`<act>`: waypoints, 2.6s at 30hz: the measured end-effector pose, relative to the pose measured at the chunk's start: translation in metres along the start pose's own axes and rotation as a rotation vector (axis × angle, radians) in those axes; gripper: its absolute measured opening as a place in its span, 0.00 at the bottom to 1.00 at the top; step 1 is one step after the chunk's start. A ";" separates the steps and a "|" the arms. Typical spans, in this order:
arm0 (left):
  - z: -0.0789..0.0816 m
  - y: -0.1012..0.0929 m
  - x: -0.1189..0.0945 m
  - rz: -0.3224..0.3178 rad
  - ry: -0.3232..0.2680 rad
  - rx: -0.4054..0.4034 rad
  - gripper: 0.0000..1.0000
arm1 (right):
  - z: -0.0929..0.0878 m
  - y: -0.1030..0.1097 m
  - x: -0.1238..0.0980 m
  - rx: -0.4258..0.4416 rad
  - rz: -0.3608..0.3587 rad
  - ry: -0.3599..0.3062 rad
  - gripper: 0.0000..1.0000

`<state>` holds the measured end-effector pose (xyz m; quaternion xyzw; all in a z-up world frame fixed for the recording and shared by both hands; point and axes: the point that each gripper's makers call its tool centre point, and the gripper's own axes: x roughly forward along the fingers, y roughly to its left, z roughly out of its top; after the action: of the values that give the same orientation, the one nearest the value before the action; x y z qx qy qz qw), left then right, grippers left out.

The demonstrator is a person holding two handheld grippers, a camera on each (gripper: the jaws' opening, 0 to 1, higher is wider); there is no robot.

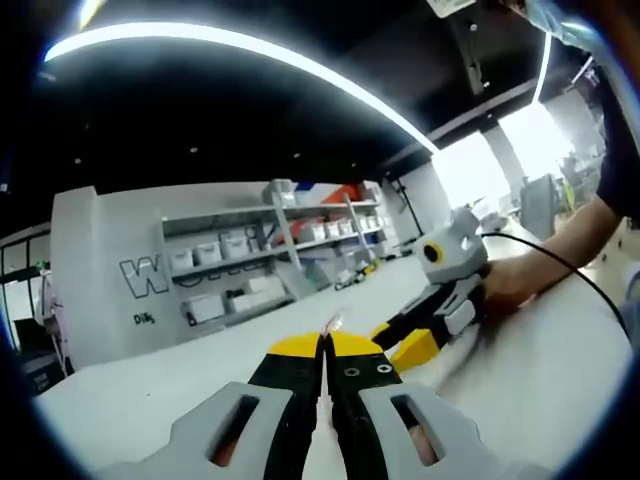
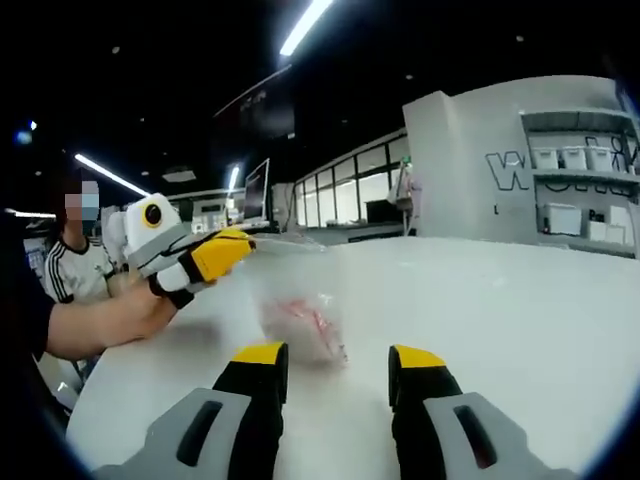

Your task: Open the resealable bag by pulling the two sides of the seal apart until the entire bag opening is separated and visibly accessible.

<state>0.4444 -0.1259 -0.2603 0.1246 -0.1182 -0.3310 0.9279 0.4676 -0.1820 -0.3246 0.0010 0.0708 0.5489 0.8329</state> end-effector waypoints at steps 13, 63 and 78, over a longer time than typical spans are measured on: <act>-0.001 0.000 0.000 0.001 0.004 0.004 0.02 | 0.013 0.002 -0.004 -0.024 -0.005 -0.055 0.32; -0.002 -0.005 0.002 -0.018 0.009 0.010 0.02 | 0.045 0.031 -0.008 -0.027 0.121 -0.192 0.20; 0.000 -0.019 0.005 -0.080 0.001 0.023 0.02 | 0.044 0.038 -0.008 0.103 0.197 -0.206 0.16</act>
<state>0.4370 -0.1441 -0.2653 0.1401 -0.1166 -0.3665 0.9124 0.4352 -0.1713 -0.2767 0.1069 0.0123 0.6206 0.7767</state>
